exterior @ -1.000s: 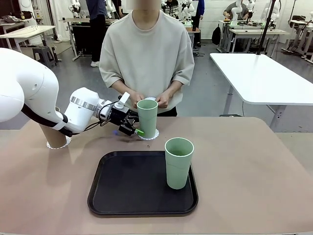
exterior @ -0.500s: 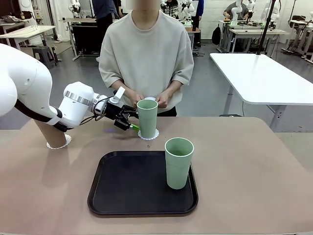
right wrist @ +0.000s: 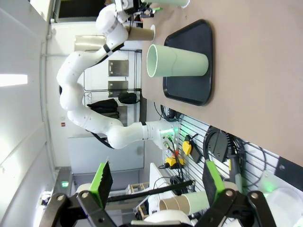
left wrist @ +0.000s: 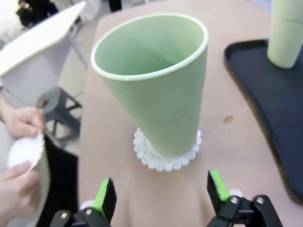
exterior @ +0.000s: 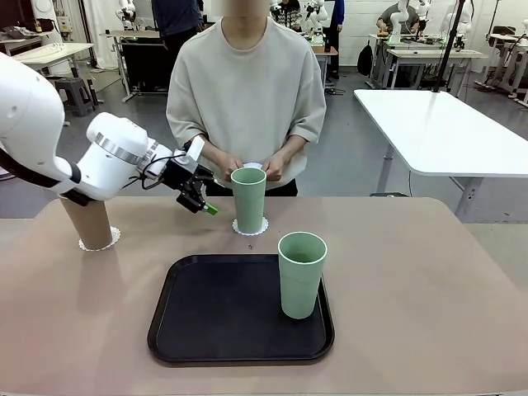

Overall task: Place coasters on the table and set cups on them.
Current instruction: Take one Reusable plastic cup from the Flat Tray and place it on a coaster set by the human.

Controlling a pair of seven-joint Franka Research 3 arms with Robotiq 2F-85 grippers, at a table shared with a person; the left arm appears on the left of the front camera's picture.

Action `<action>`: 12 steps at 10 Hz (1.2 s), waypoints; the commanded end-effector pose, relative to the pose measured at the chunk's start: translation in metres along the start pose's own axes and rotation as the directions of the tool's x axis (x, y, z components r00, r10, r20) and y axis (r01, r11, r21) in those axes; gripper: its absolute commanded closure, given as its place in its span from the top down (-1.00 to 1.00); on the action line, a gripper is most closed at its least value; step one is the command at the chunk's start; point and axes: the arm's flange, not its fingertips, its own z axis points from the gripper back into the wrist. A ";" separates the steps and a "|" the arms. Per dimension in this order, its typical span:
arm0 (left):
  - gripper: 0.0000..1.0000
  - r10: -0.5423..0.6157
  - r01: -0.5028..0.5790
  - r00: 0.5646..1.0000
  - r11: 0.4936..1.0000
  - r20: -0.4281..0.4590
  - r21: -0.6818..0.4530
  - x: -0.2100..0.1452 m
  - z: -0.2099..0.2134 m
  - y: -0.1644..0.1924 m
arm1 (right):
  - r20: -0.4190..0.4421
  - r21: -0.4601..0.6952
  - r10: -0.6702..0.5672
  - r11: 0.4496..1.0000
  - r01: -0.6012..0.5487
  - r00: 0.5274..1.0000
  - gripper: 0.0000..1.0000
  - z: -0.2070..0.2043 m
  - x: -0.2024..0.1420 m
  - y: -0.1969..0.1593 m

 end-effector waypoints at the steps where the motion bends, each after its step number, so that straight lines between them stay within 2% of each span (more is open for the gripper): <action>1: 1.00 0.018 -0.014 0.994 0.999 -0.105 0.041 0.028 0.020 -0.029 | 0.000 0.013 0.004 1.000 -0.004 1.000 1.00 0.001 0.000 0.000; 3: 1.00 0.007 0.001 0.986 0.999 -0.164 0.048 0.044 0.032 -0.044 | 0.000 0.013 0.004 1.000 -0.004 1.000 1.00 0.001 0.000 0.000; 5: 1.00 0.009 0.024 0.946 0.995 -0.324 0.098 0.070 0.064 -0.079 | 0.000 0.013 0.004 1.000 -0.004 1.000 1.00 0.001 0.000 0.000; 7: 1.00 0.045 0.020 0.898 0.989 -0.438 0.144 0.091 0.099 -0.126 | 0.000 0.013 0.004 1.000 -0.004 1.000 1.00 0.001 0.000 0.000; 10: 1.00 0.172 -0.085 0.859 0.977 -0.482 0.196 0.116 0.142 -0.197 | 0.000 0.013 0.004 1.000 -0.004 1.000 1.00 0.001 0.000 0.000; 12: 1.00 0.207 -0.111 0.778 0.975 -0.593 0.194 0.132 0.154 -0.228 | 0.000 0.013 0.004 1.000 -0.004 1.000 1.00 0.001 0.000 0.000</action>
